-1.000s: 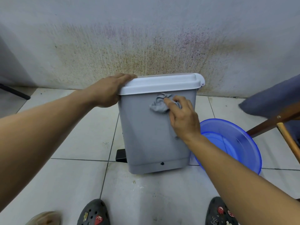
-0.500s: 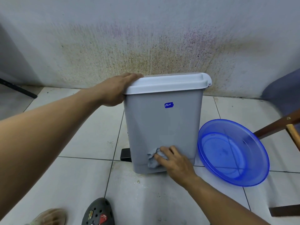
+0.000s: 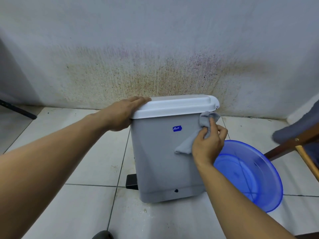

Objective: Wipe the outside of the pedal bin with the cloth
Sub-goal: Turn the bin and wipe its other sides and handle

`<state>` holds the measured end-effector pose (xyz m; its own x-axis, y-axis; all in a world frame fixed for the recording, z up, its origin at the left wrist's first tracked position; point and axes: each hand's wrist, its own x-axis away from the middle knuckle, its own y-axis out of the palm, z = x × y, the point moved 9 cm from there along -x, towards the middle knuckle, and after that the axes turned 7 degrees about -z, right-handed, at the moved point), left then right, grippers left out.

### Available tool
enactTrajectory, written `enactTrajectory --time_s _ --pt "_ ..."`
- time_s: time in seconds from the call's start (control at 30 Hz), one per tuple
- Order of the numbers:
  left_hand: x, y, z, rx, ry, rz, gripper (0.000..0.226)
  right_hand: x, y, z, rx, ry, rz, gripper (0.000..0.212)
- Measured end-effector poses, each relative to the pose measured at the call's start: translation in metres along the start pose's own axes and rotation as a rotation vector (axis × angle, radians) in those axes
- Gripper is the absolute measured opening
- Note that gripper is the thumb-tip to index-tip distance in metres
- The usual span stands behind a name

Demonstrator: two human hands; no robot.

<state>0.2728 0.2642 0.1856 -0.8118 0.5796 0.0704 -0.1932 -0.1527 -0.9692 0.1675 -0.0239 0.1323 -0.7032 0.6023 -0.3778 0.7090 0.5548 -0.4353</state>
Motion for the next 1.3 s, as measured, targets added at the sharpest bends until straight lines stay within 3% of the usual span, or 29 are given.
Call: enactTrajectory --time_s 0.1,0.3,0.4,0.5,0.67,0.8,1.03,1.2,1.3 --pt "0.000 0.000 0.001 0.000 0.001 0.007 0.087 0.023 0.023 -0.027 -0.031 -0.088 -0.047 0.038" --pt "0.001 0.000 0.005 -0.006 -0.005 0.007 0.088 0.082 0.077 -0.083 0.059 -0.302 -0.345 0.043" --pt "0.003 -0.001 0.006 -0.006 -0.004 0.004 0.085 0.108 0.100 -0.114 0.203 -0.570 -0.501 0.059" --pt "0.002 -0.002 0.005 -0.001 -0.018 -0.016 0.084 0.117 0.113 -0.131 0.366 -0.766 -0.634 0.059" --pt "0.003 -0.001 0.004 0.027 -0.045 -0.025 0.089 0.134 0.121 -0.121 0.527 -0.858 -0.814 0.063" --pt "0.004 -0.001 0.002 0.032 -0.065 -0.022 0.088 0.173 0.122 -0.096 0.595 -0.937 -0.847 0.061" --pt "0.002 0.000 0.000 0.039 -0.091 -0.038 0.090 0.249 0.127 -0.040 0.683 -1.062 -0.891 0.034" --pt "0.002 -0.001 -0.001 0.033 -0.079 -0.007 0.087 0.260 0.107 -0.012 0.693 -1.073 -0.984 0.036" --pt "0.003 -0.001 0.000 0.032 -0.081 -0.001 0.086 0.254 0.093 0.009 0.714 -1.013 -1.056 0.048"
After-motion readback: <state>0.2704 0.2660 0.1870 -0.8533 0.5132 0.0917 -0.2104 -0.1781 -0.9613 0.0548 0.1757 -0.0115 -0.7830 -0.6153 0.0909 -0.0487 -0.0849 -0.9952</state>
